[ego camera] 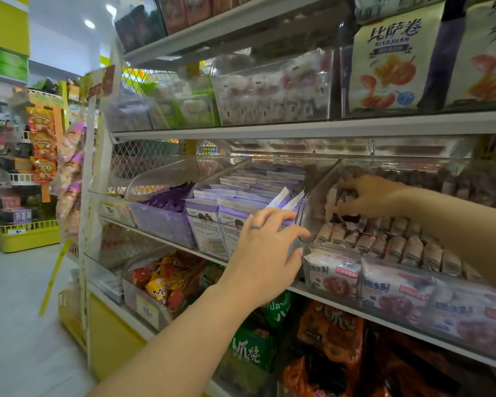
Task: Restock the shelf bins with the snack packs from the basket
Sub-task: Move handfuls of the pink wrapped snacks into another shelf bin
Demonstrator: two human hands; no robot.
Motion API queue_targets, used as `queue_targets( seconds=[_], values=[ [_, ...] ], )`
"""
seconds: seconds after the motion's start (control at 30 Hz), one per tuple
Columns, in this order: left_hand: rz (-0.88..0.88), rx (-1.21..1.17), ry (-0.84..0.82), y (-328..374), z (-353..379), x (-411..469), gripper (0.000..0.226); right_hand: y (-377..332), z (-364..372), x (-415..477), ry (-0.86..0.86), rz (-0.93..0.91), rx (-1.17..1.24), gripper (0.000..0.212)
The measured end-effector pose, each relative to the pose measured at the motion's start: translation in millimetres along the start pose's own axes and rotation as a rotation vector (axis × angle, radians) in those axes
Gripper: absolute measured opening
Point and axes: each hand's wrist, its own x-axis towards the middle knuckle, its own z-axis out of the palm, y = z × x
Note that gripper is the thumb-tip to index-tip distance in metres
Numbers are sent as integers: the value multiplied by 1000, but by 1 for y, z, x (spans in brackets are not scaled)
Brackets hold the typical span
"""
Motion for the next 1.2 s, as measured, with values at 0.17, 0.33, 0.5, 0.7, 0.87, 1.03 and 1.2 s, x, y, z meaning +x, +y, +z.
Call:
queue_targets(
  seconds=[0.17, 0.33, 0.5, 0.7, 0.87, 1.03, 1.2],
  values=[
    [-3, -12, 7, 1, 1, 1, 30, 2, 12, 0, 94, 22, 0, 78],
    [-5, -27, 27, 1, -2, -2, 29, 7, -15, -20, -12, 6, -33, 83],
    [-44, -59, 126, -3, -9, -18, 30, -27, -20, -47, 293, -151, -60, 49],
    [-245, -79, 326, -40, -6, -95, 26, -129, 55, -85, 430, -497, 47, 19],
    [-497, -22, 264, -95, 6, -207, 28, -191, 189, -99, 102, -670, 96, 19],
    [-799, 89, 14, -150, 28, -331, 29, -237, 346, -110, -404, -690, 53, 27],
    [-1033, 55, -235, -190, 71, -414, 28, -259, 470, -121, -775, -610, 22, 30]
  ],
)
